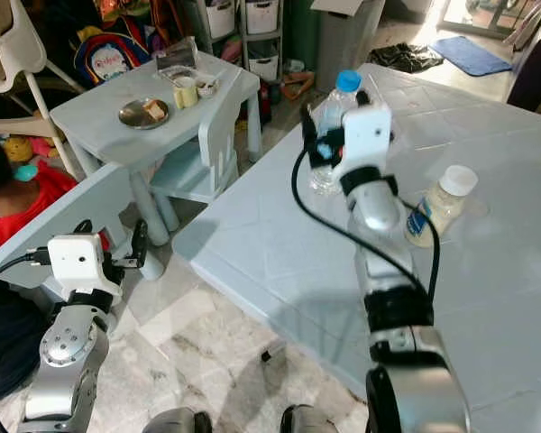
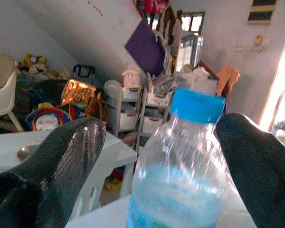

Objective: Restocking fridge

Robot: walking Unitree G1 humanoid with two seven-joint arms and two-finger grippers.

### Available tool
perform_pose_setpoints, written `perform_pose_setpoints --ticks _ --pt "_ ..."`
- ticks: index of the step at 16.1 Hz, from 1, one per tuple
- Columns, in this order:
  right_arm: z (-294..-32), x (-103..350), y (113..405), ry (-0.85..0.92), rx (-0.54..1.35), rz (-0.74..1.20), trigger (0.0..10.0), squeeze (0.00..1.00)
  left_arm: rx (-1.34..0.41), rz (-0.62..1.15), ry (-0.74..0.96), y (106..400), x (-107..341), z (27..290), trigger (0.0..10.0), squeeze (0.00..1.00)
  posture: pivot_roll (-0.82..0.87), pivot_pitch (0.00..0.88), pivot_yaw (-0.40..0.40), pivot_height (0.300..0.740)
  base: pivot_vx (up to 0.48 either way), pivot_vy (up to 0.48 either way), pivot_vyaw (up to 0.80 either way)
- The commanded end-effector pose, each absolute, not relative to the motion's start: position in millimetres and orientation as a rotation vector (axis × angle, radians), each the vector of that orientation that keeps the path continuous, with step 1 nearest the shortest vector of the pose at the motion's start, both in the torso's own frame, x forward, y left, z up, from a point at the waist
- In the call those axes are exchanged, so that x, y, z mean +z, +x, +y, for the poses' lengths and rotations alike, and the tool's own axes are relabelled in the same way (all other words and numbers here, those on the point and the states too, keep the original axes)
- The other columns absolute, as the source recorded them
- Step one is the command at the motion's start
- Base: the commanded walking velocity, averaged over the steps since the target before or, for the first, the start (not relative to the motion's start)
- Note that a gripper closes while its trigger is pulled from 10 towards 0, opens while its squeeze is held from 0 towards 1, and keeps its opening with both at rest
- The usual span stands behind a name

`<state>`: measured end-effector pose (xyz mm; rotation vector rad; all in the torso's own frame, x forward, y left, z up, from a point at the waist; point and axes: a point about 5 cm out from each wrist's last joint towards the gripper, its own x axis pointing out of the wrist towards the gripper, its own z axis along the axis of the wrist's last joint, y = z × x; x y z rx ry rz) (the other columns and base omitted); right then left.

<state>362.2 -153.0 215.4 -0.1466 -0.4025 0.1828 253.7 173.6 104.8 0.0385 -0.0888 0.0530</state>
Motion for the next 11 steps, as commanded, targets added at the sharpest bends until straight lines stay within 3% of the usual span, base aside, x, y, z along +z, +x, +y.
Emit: perform_pose_setpoints --ticks 1,8,9,10,11 --pt "-157 221 366 -0.151 0.162 -0.417 10.0 0.00 0.065 -0.084 0.042 255 105 177 10.0 0.00 0.02 0.069 0.017 0.740 0.000 0.000 0.00" --pt "-151 232 389 -0.126 0.178 -0.357 10.0 0.00 0.046 -0.067 0.053 255 102 174 10.0 0.00 0.03 0.069 0.023 0.740 0.000 0.000 0.00" --pt "-150 233 392 -0.121 0.184 -0.346 4.4 0.00 0.047 -0.065 0.056 255 102 175 10.0 0.00 0.03 0.069 0.022 0.740 0.000 0.000 0.00" --pt "-149 233 395 -0.122 0.185 -0.331 0.0 0.00 0.050 -0.064 0.060 255 102 176 10.0 0.00 0.04 0.069 0.021 0.740 0.000 0.000 0.00" --pt "-149 233 396 -0.112 0.182 -0.320 0.0 0.00 0.051 -0.062 0.062 255 102 176 10.0 0.00 0.04 0.069 0.019 0.740 0.000 0.000 0.00"
